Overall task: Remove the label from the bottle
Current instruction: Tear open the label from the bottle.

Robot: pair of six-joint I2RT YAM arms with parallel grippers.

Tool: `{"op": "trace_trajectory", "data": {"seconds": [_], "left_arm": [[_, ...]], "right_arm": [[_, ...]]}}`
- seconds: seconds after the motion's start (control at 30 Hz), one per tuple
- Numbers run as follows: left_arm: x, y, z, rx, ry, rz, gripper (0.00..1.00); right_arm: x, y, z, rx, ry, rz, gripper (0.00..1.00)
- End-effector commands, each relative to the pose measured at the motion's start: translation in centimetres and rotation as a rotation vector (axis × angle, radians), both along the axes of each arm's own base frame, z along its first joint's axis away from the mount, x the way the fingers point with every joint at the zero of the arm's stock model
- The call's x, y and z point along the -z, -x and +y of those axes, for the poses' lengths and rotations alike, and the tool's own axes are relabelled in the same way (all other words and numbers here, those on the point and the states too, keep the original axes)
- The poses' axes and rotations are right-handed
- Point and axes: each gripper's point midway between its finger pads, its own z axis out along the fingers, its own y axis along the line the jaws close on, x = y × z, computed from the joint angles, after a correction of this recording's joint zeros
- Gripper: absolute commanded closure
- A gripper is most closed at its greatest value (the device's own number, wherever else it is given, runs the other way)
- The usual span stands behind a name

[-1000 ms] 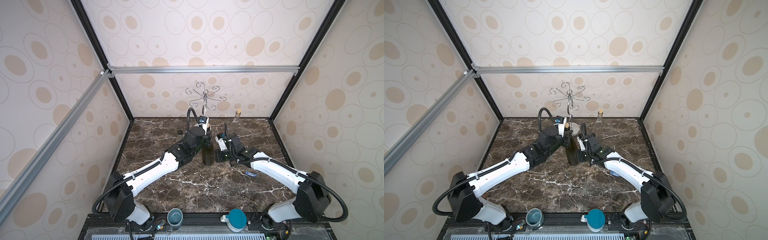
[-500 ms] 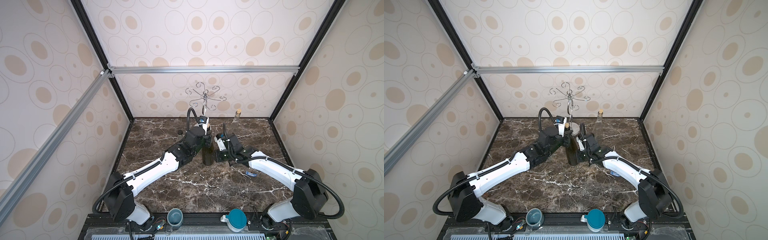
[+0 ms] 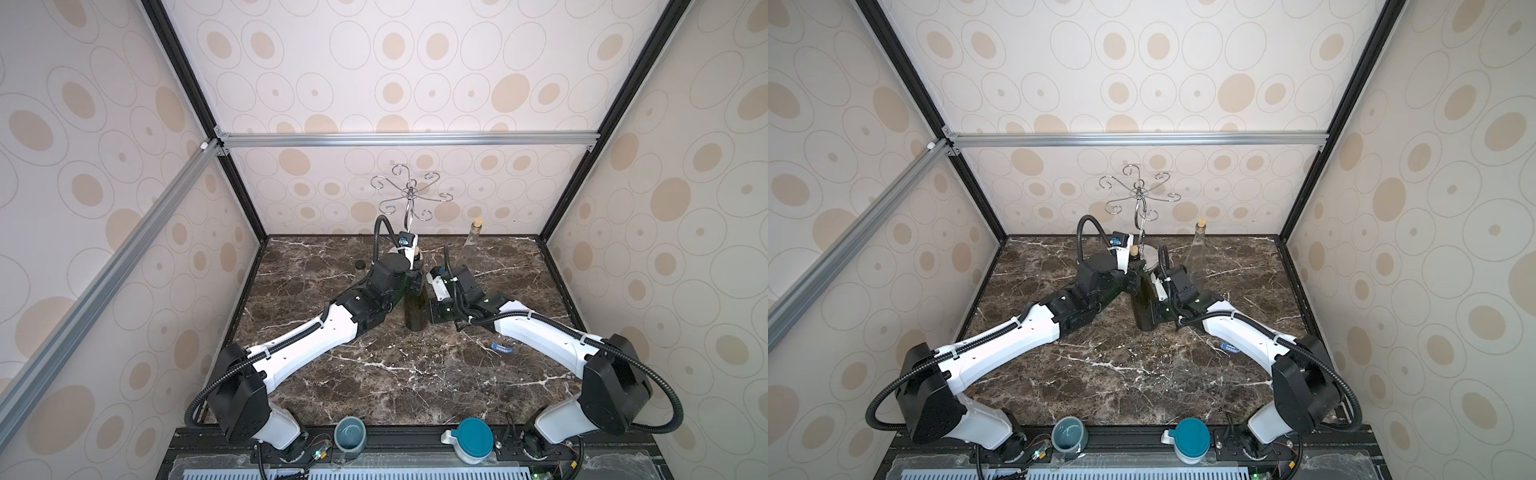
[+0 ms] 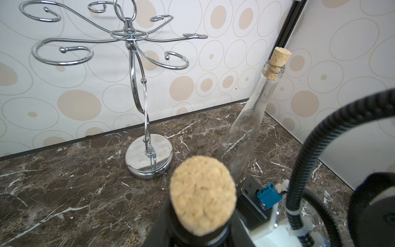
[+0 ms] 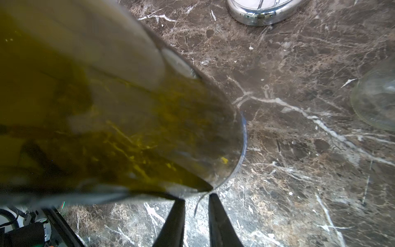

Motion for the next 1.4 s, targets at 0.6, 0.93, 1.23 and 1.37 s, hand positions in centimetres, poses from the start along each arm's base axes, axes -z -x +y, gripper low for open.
{"op": "trace_trajectory", "data": {"seconds": [0.6,0.93,1.23,1.37], "left_arm": [[-0.9,0.1,-0.7,0.012,0.031,-0.003,0.97],[-0.9,0.3,-0.5,0.008,0.032,-0.004,0.97],[-1.0,0.4,-0.3,0.008,0.029,-0.007,0.97],[-0.9,0.4,-0.3,0.008,0.029,-0.006,0.97]], "right_arm": [[-0.5,-0.6,0.3,0.004,0.001,-0.016,0.97],[-1.0,-0.5,0.0,0.009,-0.002,-0.030,1.00],[-1.1,-0.5,-0.6,0.019,-0.043,-0.020,1.00],[-1.3,-0.6,-1.1,0.025,-0.055,-0.020,1.00]]}}
